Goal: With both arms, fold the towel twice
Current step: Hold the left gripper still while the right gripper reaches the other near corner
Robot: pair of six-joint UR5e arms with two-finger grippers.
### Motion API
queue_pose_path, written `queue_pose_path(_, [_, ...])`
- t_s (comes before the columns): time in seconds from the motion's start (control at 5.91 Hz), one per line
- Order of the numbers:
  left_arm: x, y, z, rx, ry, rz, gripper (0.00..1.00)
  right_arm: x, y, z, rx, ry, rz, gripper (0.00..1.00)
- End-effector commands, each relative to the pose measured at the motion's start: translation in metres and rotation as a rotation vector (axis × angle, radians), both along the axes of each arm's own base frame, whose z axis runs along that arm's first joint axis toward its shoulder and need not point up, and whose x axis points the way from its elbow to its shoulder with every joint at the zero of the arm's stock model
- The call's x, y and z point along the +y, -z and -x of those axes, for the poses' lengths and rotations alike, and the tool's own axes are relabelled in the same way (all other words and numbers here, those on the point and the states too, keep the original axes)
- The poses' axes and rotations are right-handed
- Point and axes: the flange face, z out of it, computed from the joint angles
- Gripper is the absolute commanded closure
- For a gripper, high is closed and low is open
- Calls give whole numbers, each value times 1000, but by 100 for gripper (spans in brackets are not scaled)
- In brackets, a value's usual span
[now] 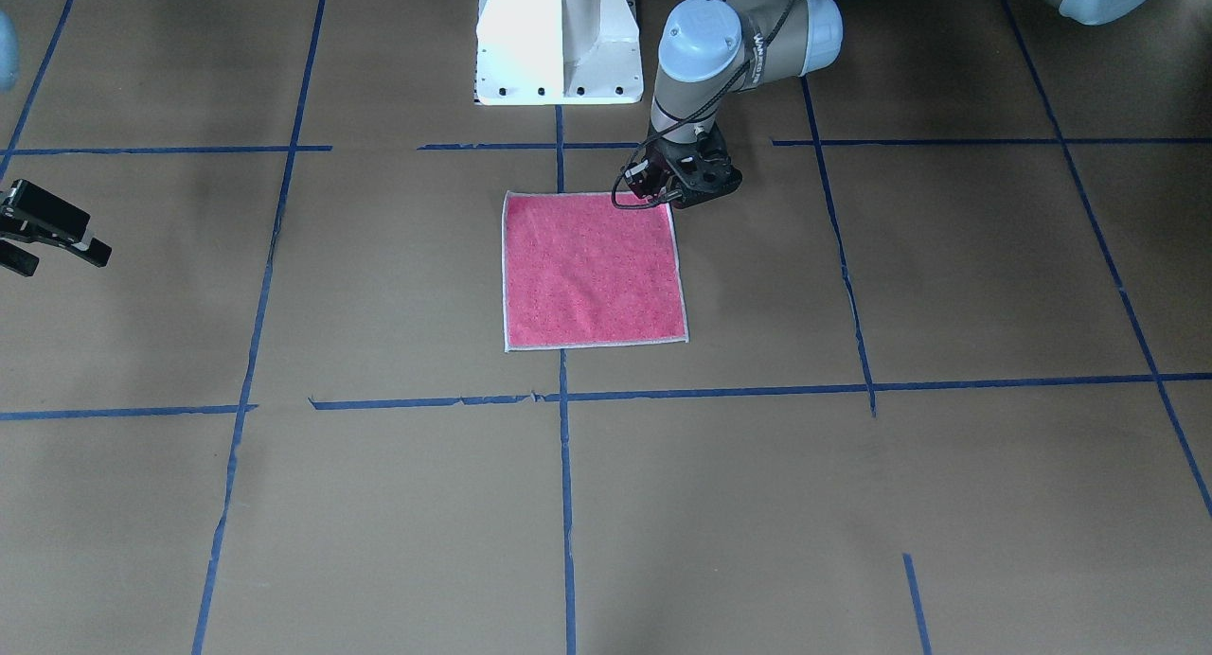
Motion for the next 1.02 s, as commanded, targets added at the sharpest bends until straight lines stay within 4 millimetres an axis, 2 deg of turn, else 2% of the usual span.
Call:
queue_pose_path(0.0, [1,5,1,9,1,-1,96,7,11,21,-5,-17,64,0])
queue_pose_path(0.17, [2,12,6,24,1,-5,97,27,45,74,22,-48,97,0])
queue_pose_path(0.34, [0,12,7,24,5,-6,98,52,85,145,31,-85,139,0])
queue_pose_path(0.51, [-2,11,8,24,7,-7,98,84,124,230,32,-120,170,0])
queue_pose_path(0.68, [-4,11,9,24,9,-8,98,118,151,299,39,-153,175,0])
queue_pose_path(0.85, [-8,12,11,26,12,-11,98,135,162,344,45,-163,204,0])
